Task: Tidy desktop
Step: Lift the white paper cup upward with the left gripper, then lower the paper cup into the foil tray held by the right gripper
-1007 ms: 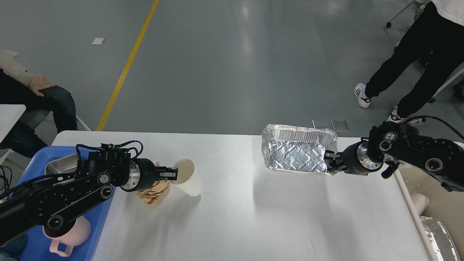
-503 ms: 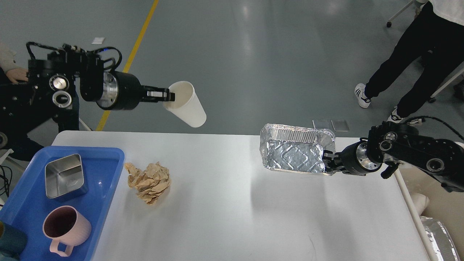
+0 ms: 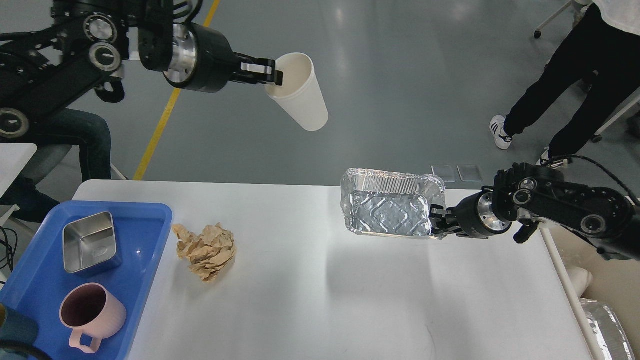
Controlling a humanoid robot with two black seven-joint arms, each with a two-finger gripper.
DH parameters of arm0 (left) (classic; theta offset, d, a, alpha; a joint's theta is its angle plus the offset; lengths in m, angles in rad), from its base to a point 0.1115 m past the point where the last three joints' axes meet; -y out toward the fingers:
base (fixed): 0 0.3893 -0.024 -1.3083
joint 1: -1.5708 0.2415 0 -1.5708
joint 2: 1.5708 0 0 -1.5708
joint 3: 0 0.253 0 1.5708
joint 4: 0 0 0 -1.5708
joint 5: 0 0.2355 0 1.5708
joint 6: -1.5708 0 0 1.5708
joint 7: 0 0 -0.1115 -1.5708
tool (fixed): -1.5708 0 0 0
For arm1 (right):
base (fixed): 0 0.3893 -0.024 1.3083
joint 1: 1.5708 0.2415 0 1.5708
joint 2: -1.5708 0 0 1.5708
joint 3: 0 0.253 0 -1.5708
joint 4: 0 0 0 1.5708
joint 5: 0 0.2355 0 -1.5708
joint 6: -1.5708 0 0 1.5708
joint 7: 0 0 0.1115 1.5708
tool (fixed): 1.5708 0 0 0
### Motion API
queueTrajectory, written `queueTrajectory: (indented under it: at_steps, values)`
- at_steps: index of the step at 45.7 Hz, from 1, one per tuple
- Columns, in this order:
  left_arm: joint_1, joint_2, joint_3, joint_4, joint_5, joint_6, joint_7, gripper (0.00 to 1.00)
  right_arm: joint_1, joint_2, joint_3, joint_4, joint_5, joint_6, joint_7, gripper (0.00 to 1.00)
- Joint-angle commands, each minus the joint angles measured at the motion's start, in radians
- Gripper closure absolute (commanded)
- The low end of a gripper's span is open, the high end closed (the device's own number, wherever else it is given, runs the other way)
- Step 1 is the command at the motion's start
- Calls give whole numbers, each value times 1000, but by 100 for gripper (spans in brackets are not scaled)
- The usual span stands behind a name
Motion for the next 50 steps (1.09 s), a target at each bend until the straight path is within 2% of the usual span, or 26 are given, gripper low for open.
queueTrajectory:
  at_steps: [1, 9, 15, 25, 46, 50]
  values:
    - [-30, -135, 40, 80, 1, 4, 5, 96, 33, 1, -14, 6, 28, 7, 0, 100]
    - [-31, -303, 91, 176, 15, 16, 9, 95, 84, -1, -49, 14, 44, 14, 0, 100]
    - [-22, -372, 141, 225, 18, 34, 9, 95, 105, -5, -70, 20, 54, 17, 0, 100]
    - [-2, -448, 221, 275, 16, 94, 9, 95, 107, -2, -73, 20, 53, 17, 0, 100]
    - [50, -557, 273, 394, 33, 183, -5, 95, 109, -2, -73, 25, 53, 17, 0, 100]
    - [68, -563, 272, 405, 33, 215, -7, 91, 109, -2, -73, 28, 53, 17, 0, 100]
